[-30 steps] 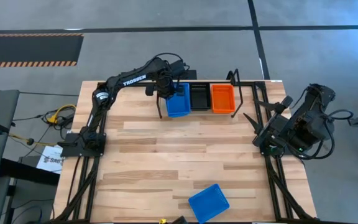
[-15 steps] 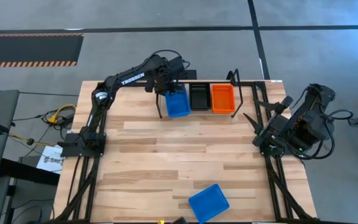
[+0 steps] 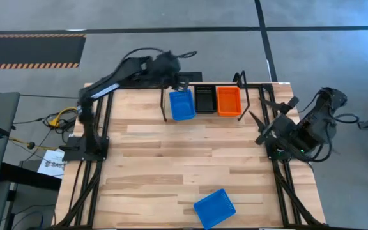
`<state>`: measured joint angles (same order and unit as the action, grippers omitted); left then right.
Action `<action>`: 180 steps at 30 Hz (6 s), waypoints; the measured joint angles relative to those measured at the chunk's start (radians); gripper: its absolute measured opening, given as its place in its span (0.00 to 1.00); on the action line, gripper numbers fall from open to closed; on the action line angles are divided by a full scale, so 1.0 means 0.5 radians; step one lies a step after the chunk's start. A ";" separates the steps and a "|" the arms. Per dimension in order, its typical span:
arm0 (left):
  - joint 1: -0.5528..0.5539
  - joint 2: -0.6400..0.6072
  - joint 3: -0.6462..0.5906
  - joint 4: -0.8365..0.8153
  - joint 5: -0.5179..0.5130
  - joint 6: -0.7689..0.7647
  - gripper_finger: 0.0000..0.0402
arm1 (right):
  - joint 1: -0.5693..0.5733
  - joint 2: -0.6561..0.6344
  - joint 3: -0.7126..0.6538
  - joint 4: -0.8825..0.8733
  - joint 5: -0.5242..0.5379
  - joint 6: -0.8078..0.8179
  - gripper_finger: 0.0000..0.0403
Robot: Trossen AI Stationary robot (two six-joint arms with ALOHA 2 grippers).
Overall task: Stack baskets on shelf by color
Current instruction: Stack the top blue bin on top of the blue bin on the shelf
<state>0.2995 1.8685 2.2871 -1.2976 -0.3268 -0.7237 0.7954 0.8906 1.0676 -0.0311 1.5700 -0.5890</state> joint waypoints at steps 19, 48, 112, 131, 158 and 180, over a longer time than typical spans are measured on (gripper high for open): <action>-1.239 -0.403 0.002 -0.197 -1.192 0.055 0.33 | -0.844 0.161 0.000 -0.857 -2.037 1.441 0.01; -1.198 -0.291 -0.001 -0.544 -1.157 -0.007 0.33 | -1.651 1.901 0.511 -0.727 -3.095 0.896 0.00; -1.198 -0.291 -0.001 -0.547 -1.192 0.009 0.33 | -2.121 2.031 0.731 -0.631 -2.985 0.602 0.00; -1.198 -0.291 -0.001 -0.547 -1.206 0.001 0.33 | -1.987 1.997 0.843 -0.574 -2.803 0.487 0.00; -1.194 -0.231 0.000 -0.547 -1.194 0.012 0.33 | -2.332 2.105 0.832 -0.856 -2.917 0.598 0.00; -1.132 -0.231 0.000 -0.547 -1.191 0.026 0.33 | -2.224 2.159 0.837 -0.780 -2.999 0.601 0.00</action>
<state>-0.2665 1.7531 2.2871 -1.5711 -0.9222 -0.7109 -0.3168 1.9701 1.4860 -0.4210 0.0702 -0.2886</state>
